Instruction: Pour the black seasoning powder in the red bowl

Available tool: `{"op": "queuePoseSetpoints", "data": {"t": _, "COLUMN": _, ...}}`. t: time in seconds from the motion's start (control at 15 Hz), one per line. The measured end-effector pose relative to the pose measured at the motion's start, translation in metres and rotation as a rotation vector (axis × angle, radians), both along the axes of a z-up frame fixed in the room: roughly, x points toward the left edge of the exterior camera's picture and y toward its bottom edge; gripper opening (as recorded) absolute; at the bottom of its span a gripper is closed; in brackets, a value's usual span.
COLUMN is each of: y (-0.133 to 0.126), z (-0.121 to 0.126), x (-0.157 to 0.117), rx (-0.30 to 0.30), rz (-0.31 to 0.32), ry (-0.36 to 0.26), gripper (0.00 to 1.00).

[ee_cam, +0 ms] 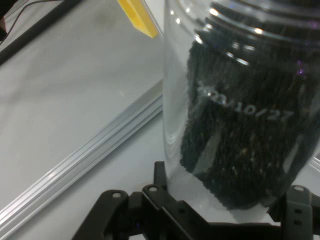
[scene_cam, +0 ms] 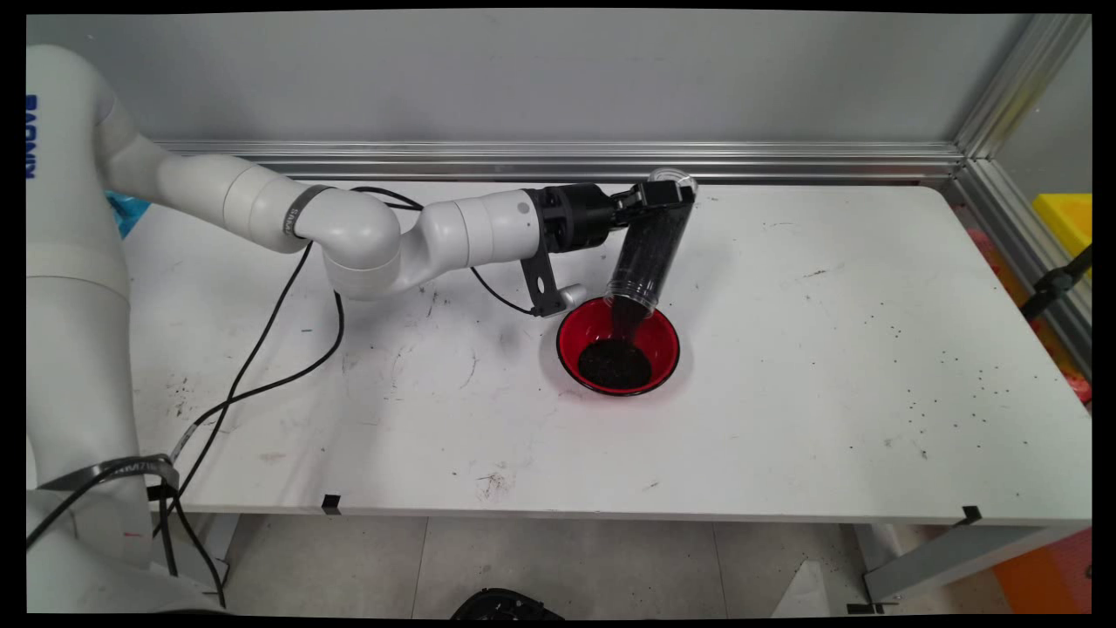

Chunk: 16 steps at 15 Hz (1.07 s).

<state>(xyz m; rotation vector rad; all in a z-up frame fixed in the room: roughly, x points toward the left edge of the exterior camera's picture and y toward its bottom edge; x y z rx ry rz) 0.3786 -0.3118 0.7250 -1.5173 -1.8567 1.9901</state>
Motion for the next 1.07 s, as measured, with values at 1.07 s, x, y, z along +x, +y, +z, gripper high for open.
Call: {"op": "queuePoseSetpoints", "data": {"t": 1.07, "y": -0.0072, "z": -0.0054, "x": 0.0027, "rx": 0.303, "rz": 0.138, "ry": 0.174, "gripper": 0.0}}
